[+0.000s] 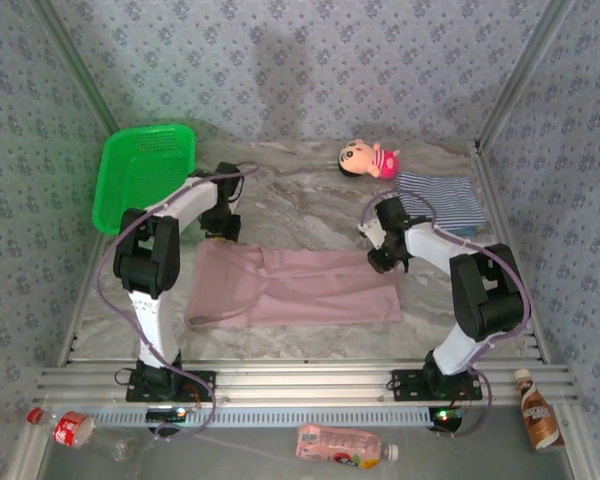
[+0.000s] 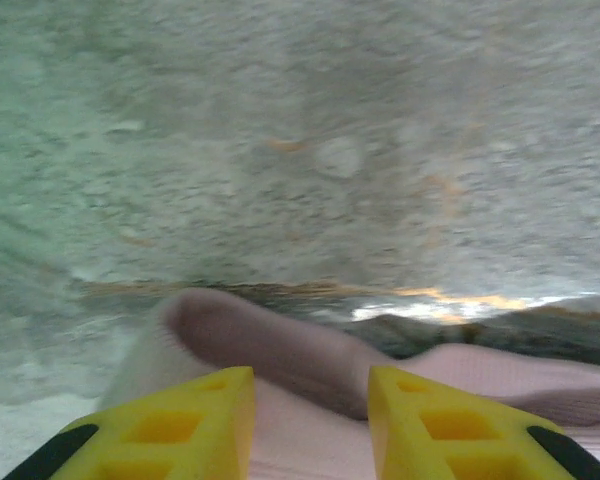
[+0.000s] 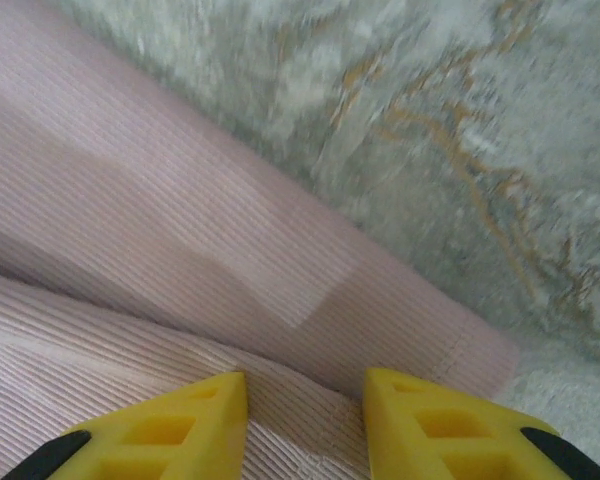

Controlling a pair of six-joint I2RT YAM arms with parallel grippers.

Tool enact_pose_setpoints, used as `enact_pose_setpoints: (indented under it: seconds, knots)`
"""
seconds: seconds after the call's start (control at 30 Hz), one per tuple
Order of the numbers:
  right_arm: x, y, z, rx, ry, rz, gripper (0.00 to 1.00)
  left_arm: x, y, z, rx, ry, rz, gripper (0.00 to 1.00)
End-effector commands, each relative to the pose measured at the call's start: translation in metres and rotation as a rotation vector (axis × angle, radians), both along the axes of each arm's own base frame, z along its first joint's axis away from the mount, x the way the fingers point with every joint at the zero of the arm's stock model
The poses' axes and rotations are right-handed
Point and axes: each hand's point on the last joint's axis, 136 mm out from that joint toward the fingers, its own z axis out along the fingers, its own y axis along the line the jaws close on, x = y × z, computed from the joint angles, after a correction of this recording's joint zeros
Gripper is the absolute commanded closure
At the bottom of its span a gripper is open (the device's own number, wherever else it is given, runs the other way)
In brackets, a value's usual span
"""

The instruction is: Fold and stack the tank tops

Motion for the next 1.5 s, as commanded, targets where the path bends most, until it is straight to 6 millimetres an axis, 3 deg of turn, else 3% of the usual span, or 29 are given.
enact_pose_setpoints:
  seconds: [0.0, 0.27, 0.43, 0.67, 0.87, 1.17, 1.47]
  knots:
    - [-0.022, -0.013, -0.007, -0.085, 0.058, 0.025, 0.64, -0.001, 0.027, 0.004, 0.147, 0.027, -0.048, 0.66]
    - [-0.036, -0.018, -0.014, -0.123, 0.110, 0.032, 0.65, -0.001, 0.038, 0.006, 0.201, 0.051, -0.062, 0.69]
    - [-0.041, -0.020, -0.017, -0.135, 0.121, 0.026, 0.65, -0.013, 0.046, 0.010, 0.234, 0.086, -0.059, 0.70]
    - [-0.042, -0.017, -0.021, -0.119, 0.136, 0.006, 0.65, 0.008, 0.028, 0.031, 0.140, -0.003, 0.018, 0.61]
    - [-0.042, -0.015, -0.020, -0.107, 0.136, -0.002, 0.65, 0.009, 0.023, 0.013, 0.153, 0.041, 0.142, 0.58]
    - [-0.041, -0.014, -0.019, -0.101, 0.135, -0.004, 0.65, 0.005, 0.039, -0.004, 0.265, 0.084, 0.183, 0.57]
    - [-0.043, -0.016, -0.023, -0.105, 0.147, -0.015, 0.65, -0.005, 0.058, 0.017, 0.381, 0.064, 0.157, 0.65]
